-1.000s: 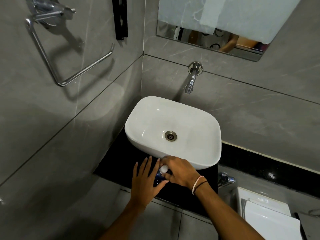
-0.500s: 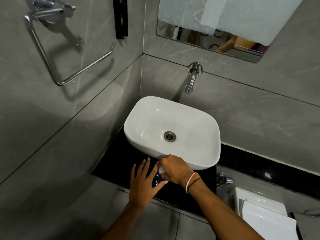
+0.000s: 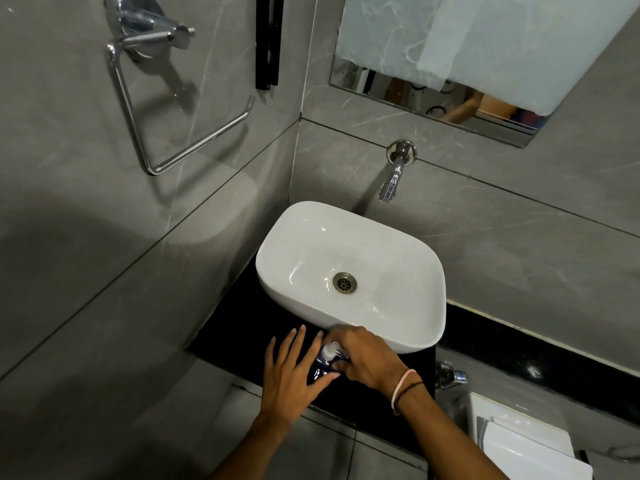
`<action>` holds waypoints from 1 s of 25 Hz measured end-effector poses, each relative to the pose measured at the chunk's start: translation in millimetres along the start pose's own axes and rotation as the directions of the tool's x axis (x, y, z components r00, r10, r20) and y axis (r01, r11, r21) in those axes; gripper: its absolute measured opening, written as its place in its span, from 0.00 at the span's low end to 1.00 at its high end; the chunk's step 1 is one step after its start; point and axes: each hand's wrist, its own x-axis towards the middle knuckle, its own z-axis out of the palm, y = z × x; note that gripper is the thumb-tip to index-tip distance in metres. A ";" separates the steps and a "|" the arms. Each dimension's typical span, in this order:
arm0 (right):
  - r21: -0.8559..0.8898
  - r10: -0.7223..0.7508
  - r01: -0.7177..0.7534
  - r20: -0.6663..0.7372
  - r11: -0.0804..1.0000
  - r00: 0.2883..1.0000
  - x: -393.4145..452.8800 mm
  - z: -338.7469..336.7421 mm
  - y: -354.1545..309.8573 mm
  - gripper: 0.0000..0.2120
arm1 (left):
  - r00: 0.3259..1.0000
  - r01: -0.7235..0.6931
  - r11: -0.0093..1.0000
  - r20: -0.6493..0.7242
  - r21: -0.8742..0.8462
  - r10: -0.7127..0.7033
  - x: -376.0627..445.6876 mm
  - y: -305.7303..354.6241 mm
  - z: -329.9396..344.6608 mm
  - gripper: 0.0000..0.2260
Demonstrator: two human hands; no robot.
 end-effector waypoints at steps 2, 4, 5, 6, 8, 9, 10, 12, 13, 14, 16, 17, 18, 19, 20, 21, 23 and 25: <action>-0.086 0.047 -0.053 -0.066 0.995 0.997 1.6 -0.4 -2.0 0.17 | 1.000 -0.003 1.000 0.008 0.012 0.003 -0.7 -0.7 -0.4 0.35; -0.117 0.075 -0.083 -0.069 0.990 0.995 1.2 -0.4 -1.7 0.26 | 1.000 -0.018 1.000 0.021 0.025 0.018 -1.0 -2.3 -0.1 0.34; -0.105 0.052 -0.058 -0.054 0.993 0.997 0.6 -0.3 -1.1 0.27 | 0.999 -0.024 0.999 0.031 0.031 0.023 -0.5 -2.9 -0.5 0.34; -0.088 0.022 -0.025 -0.039 0.996 0.999 1.0 -0.2 -0.7 0.27 | 0.999 -0.022 0.999 0.038 0.034 0.021 -0.3 -3.0 -1.0 0.34; -0.079 0.011 -0.016 -0.057 0.997 0.998 3.1 2.3 0.5 0.19 | 0.998 -0.014 0.999 0.054 0.030 0.012 0.3 -3.0 -2.0 0.34; -0.090 0.038 -0.045 -0.080 0.995 0.996 3.7 2.4 0.7 0.18 | 0.998 -0.015 1.000 0.065 0.023 0.013 0.5 -2.9 -2.5 0.34; -0.089 0.065 -0.073 -0.089 0.993 0.994 4.5 2.0 1.3 0.20 | 0.997 -0.018 1.000 0.073 0.016 0.017 0.7 -3.2 -3.1 0.34; -0.012 0.056 -0.057 -0.082 0.998 0.995 4.0 3.1 4.9 0.24 | 0.996 -0.017 1.000 0.085 0.014 0.015 2.4 -4.1 -3.6 0.33; 0.058 0.030 -0.026 -0.073 0.998 0.997 3.4 4.1 7.4 0.24 | 0.996 -0.012 1.000 0.085 0.015 0.010 3.1 -4.1 -3.1 0.32; 0.120 0.020 -0.011 -0.073 0.993 0.997 3.0 6.2 9.7 0.20 | 0.997 -0.008 1.000 0.080 0.015 0.007 2.9 -4.2 -1.9 0.32; 0.147 0.091 -0.075 -0.108 0.986 0.990 1.5 10.6 13.1 0.13 | 0.997 -0.007 1.000 0.082 0.027 0.005 1.3 -4.5 0.3 0.33; 0.156 0.136 -0.115 -0.128 0.981 0.982 0.6 11.8 13.9 0.17 | 0.997 -0.009 0.999 0.083 0.036 0.006 0.8 -4.9 0.4 0.33; 0.190 0.149 -0.122 -0.132 0.974 0.980 0.2 14.4 16.5 0.19 | 0.997 -0.013 0.999 0.080 0.042 0.010 0.9 -5.4 0.1 0.34; 0.234 0.118 -0.085 -0.128 0.968 0.985 -0.8 16.8 18.5 0.20 | 0.997 -0.018 0.999 0.075 0.047 0.014 1.1 -5.7 -0.2 0.34; 0.275 0.066 -0.030 -0.120 0.961 0.991 -1.4 18.8 20.5 0.21 | 0.998 -0.020 0.999 0.069 0.050 0.017 1.7 -5.2 -0.6 0.34; 0.315 0.030 0.009 -0.121 0.949 0.992 -2.0 21.9 23.3 0.20 | 0.998 -0.019 0.999 0.065 0.051 0.015 1.9 -4.4 -0.9 0.34; 0.386 0.070 0.002 -0.173 0.923 0.982 -3.6 30.7 27.4 0.14 | 0.998 -0.018 0.999 0.056 0.045 0.016 1.7 -2.8 -0.7 0.34; 0.438 0.159 -0.043 -0.233 0.898 0.959 -5.5 39.4 28.0 0.15 | 0.999 -0.023 0.999 0.044 0.039 0.021 0.4 -3.0 -0.7 0.33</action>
